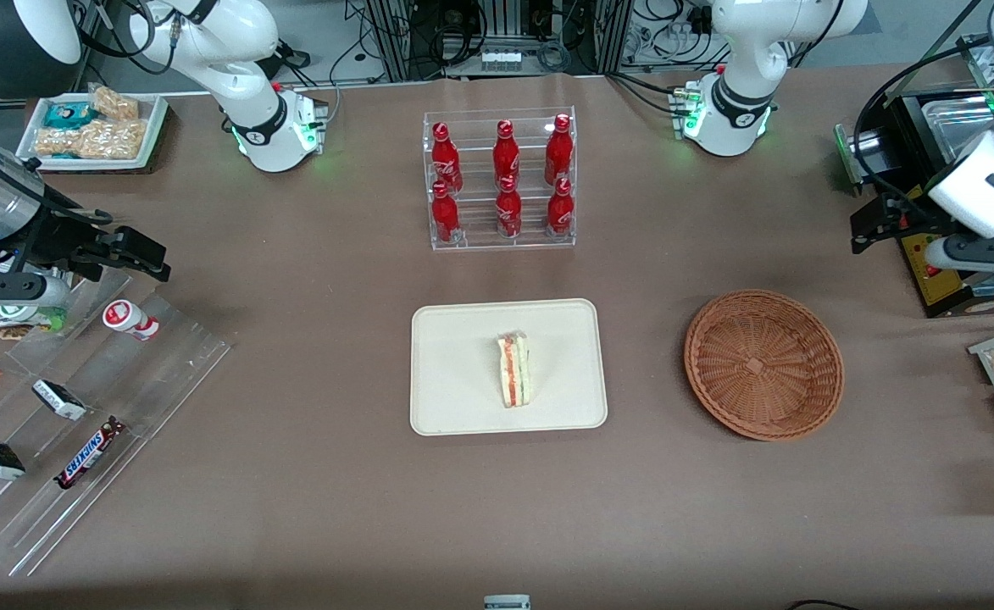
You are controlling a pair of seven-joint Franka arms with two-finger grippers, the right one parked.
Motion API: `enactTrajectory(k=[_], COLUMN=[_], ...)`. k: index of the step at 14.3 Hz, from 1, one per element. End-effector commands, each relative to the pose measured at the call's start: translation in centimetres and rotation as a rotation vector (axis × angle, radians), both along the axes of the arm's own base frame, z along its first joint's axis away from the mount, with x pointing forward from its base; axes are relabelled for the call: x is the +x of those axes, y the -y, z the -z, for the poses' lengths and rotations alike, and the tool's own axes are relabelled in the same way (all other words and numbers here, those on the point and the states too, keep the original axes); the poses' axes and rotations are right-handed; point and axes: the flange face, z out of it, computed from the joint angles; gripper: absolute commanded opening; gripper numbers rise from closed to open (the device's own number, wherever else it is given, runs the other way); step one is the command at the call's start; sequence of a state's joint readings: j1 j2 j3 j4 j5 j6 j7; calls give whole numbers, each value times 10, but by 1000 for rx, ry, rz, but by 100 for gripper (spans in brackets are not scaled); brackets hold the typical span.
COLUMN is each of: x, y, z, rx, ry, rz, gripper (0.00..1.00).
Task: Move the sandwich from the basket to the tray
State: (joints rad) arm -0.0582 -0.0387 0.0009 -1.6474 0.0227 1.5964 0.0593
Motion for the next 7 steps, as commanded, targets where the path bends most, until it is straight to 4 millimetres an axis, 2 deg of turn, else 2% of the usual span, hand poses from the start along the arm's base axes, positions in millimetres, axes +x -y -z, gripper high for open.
enactTrajectory(k=[1, 7], x=[1, 0], y=[1, 4], z=[-1, 5], rx=[-17, -18], ry=[-19, -35], rz=[16, 22], gripper=[100, 100])
